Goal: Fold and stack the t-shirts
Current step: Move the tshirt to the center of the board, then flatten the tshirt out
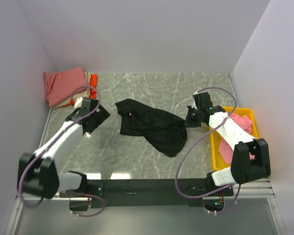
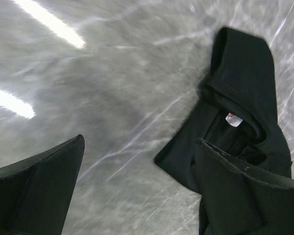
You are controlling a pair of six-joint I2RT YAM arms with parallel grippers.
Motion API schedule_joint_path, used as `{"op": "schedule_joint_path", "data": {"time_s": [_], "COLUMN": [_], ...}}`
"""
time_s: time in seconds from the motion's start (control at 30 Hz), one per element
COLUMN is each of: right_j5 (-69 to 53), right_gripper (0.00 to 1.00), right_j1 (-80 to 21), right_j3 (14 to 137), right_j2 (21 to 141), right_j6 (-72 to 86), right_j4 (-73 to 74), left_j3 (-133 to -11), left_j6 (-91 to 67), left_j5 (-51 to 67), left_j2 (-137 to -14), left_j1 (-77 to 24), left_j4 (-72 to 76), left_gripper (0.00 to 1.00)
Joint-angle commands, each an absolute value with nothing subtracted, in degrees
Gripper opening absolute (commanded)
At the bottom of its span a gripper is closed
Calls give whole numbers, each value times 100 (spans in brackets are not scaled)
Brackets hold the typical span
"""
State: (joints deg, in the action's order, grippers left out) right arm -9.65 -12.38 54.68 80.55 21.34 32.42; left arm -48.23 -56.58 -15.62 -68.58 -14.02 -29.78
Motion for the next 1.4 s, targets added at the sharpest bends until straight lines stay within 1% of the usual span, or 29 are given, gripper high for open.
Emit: {"op": "schedule_joint_path", "data": {"time_s": [0.0, 0.03, 0.1, 0.27, 0.3, 0.37, 0.4, 0.47, 0.5, 0.57, 0.6, 0.63, 0.67, 0.7, 0.8, 0.83, 0.9, 0.93, 1.0, 1.03, 1.1, 1.13, 1.17, 1.23, 1.37], "right_j5": [-852, -922, -1002, -1204, -1222, -1143, -1073, -1011, -1002, -985, -967, -958, -949, -923, -721, -677, -580, -563, -545, -554, -528, -466, -431, -369, -536], "right_gripper": [0, 0, 0, 0, 0, 0, 0, 0, 0, 0, 0, 0, 0, 0, 0, 0, 0, 0, 0, 0, 0, 0, 0, 0, 0], "right_j1": [-1257, -1248, -1248, -1257, -1248, -1248, -1248, -1257, -1248, -1248, -1248, -1248, -1248, -1248, -1248, -1248, -1248, -1257, -1257, -1257, -1257, -1257, -1257, -1266, -1266], "right_j3": [5739, 5774, 5827, 5862, 5836, 5818, 5827, 5853, 5862, 5871, 5888, 5897, 5915, 5959, 6186, 6274, 6494, 6573, 6819, 6899, 7135, 7215, 7294, 7549, 8076], "right_j2": [7866, 7901, 8032, 8288, 8314, 8323, 8323, 8288, 8288, 8227, 8200, 8174, 8130, 8121, 7946, 7867, 7577, 7437, 6971, 6804, 6242, 6049, 5673, 5310, 4634], "right_j6": [2136, 2188, 2224, 2241, 2241, 2250, 2233, 2215, 2206, 2188, 2171, 2145, 2136, 2136, 2083, 2057, 2039, 2056, 2048, 2022, 1987, 1969, 1969, 1951, 1942], "right_j4": [2787, 2760, 2681, 2654, 2637, 2672, 2689, 2742, 2742, 2768, 2786, 2777, 2795, 2847, 3023, 3050, 3146, 3181, 3243, 3261, 3348, 3375, 3401, 3445, 3437], "left_j3": [-5150, -5403, -5729, -6784, -6881, -7127, -7215, -7453, -7479, -7620, -7681, -7795, -7857, -7936, -7867, -7640, -7384, -7200, -7067, -6962, -6839, -6760, -6741, -6785, -7074], "left_j6": [-5256, -5221, -5159, -5150, -5150, -5159, -5159, -5133, -5124, -5098, -5072, -5002, -4984, -4957, -4834, -4782, -4755, -4711, -4676, -4658, -4658, -4641, -4641, -4614, -4509], "left_j5": [-651, -433, -264, 43, 96, 123, 114, 123, 158, 211, 211, 185, 211, 246, 167, 132, 18, 18, -324, -412, -667, -729, -834, -993, -888], "left_j2": [-7714, -8221, -8743, -10288, -10449, -10853, -10976, -11267, -11320, -11469, -11496, -11557, -11566, -11558, -11059, -10552, -9987, -9410, -8810, -8224, -7623, -7055, -6779, -6078, -5283], "left_j1": [-1389, -1380, -1380, -1380, -1389, -1389, -1389, -1397, -1406, -1406, -1406, -1415, -1415, -1415, -1433, -1433, -1433, -1441, -1485, -1511, -1538, -1547, -1556, -1564, -1564], "left_j4": [-1655, -1565, -1338, -1099, -1038, -949, -993, -1002, -958, -914, -914, -897, -914, -1027, -985, -836, -730, -721, -834, -913, -967, -984, -1054, -1134, -1195], "left_gripper": [99, 99, 98, 88, 83, 80, 74, 67, 53, 38, 25, 18, 3, 1, 1, 1, 1, 1, 1, 1, 1, 1, 1, 1, 0]}}
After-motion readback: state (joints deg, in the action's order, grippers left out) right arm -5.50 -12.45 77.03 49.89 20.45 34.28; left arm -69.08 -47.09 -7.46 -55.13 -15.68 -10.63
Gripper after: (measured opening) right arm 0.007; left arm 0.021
